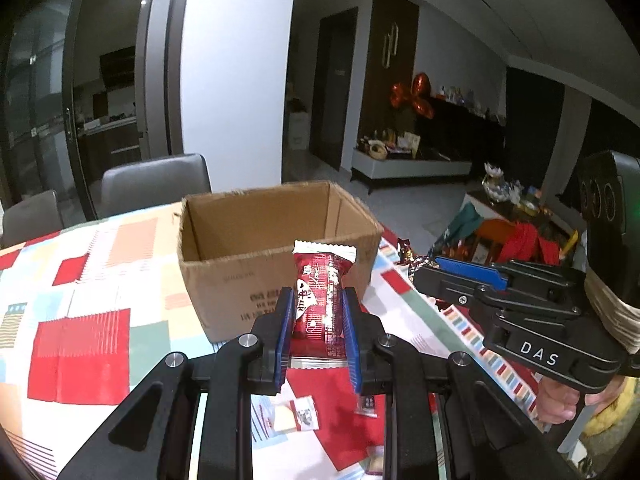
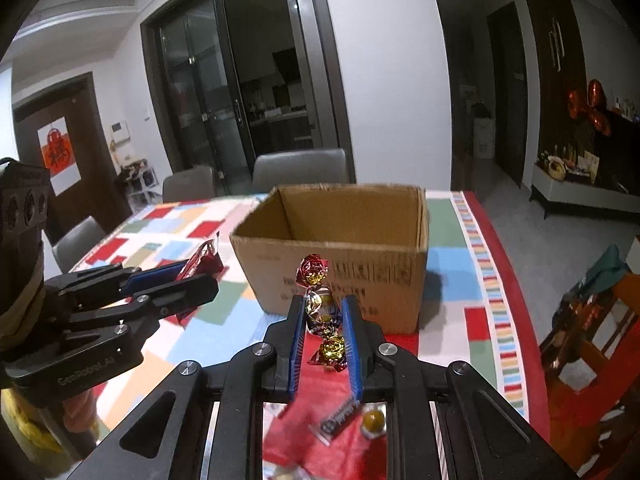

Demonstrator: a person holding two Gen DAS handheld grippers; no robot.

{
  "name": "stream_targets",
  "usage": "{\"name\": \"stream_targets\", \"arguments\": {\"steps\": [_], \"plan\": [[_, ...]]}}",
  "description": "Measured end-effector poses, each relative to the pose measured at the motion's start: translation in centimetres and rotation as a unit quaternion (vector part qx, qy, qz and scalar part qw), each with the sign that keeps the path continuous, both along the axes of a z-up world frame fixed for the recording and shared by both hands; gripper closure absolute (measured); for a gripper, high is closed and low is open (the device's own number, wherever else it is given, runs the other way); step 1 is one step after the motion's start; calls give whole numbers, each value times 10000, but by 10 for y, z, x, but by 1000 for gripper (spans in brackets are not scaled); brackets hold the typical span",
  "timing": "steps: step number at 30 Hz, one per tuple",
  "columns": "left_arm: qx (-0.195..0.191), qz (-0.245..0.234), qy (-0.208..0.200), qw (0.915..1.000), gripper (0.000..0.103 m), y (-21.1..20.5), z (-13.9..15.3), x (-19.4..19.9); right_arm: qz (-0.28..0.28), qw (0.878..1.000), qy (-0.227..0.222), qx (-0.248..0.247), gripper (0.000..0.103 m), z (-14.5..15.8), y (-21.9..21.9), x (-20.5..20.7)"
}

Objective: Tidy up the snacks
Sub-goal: 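Carry both snacks over the box and open both tools to drop them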

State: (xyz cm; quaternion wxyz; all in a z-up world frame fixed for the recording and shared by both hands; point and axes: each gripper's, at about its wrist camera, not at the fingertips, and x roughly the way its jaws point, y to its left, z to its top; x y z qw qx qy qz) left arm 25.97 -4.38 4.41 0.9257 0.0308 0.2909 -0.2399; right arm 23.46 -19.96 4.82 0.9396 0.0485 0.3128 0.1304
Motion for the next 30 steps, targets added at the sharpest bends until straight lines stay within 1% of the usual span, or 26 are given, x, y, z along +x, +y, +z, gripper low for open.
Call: {"name": "stream_targets", "arguments": {"steps": [7,15,20,30], "plan": [[-118,134,-235,9996,79,9,20,7,-52,9997,-194,125,84,19,-1,11],[-156,204,-251,9994,79,11,38,30,-55,9994,-286,181,84,36,2,30],[-172,184,-131,9996,79,8,45,47,-73,9995,-229,207,84,42,1,50],[-92,283,140,9995,79,8,48,91,-236,9996,-182,-36,83,53,1,88]]}}
